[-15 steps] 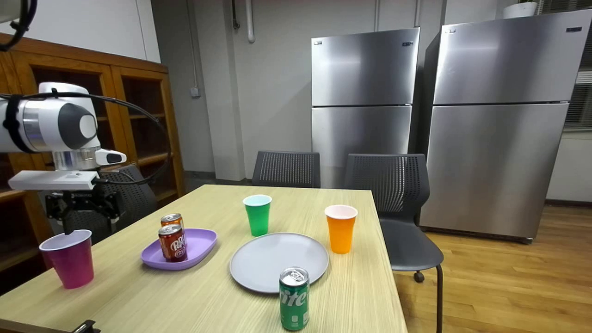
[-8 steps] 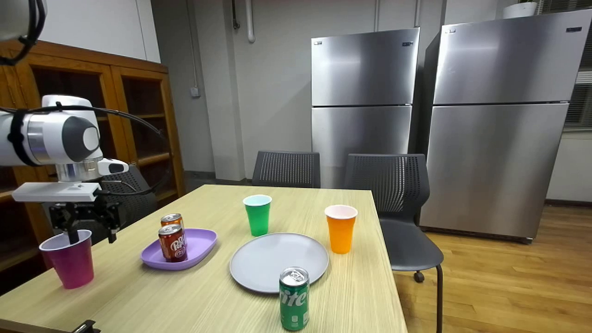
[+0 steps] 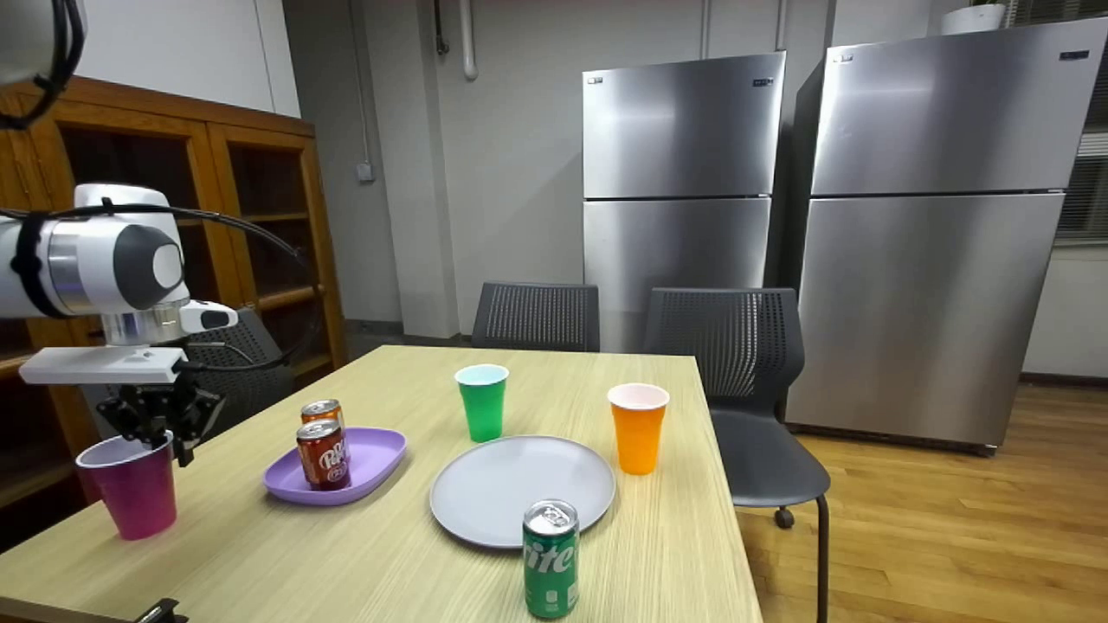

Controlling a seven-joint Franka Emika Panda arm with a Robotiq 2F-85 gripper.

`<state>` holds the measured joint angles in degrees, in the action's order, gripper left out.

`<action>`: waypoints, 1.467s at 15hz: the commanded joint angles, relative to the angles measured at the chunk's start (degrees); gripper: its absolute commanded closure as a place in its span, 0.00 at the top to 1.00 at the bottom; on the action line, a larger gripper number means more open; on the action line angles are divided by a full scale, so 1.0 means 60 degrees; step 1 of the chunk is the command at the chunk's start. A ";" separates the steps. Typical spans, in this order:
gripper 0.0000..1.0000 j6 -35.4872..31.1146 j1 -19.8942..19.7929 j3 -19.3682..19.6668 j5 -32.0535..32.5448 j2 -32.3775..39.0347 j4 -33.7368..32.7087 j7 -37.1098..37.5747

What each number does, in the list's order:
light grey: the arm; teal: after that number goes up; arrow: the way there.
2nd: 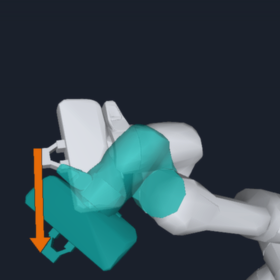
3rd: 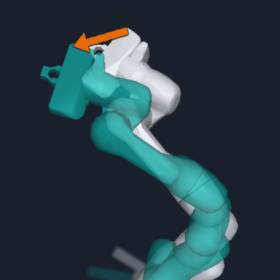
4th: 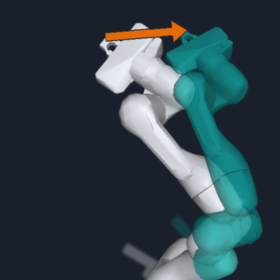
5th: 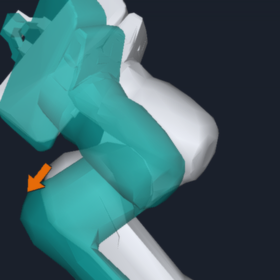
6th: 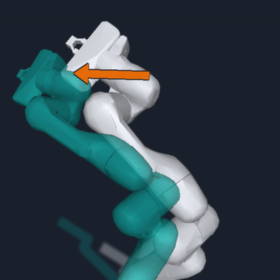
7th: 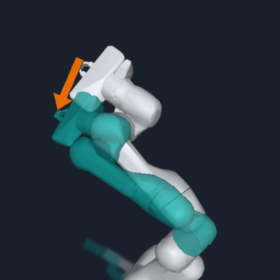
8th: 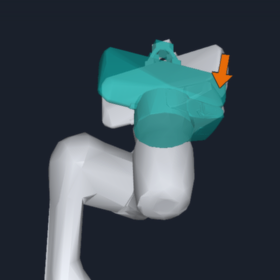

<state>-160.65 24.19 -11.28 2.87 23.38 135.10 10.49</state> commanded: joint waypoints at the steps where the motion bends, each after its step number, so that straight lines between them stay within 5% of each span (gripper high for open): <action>1: 0.00 -0.0167 0.0128 0.0061 0.0150 0.0001 -0.0054 0.0264; 9: 0.01 -0.0820 -0.0288 -0.0382 -0.0296 -0.0750 0.0111 -0.0112; 15: 0.01 -0.0643 -0.0482 0.0196 0.0037 -0.1759 0.0032 -0.0003; 22: 0.01 -0.0637 -0.1523 0.0515 -0.0188 -0.2577 0.0036 -0.0217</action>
<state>-165.98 17.36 -8.48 2.14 11.20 134.50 9.96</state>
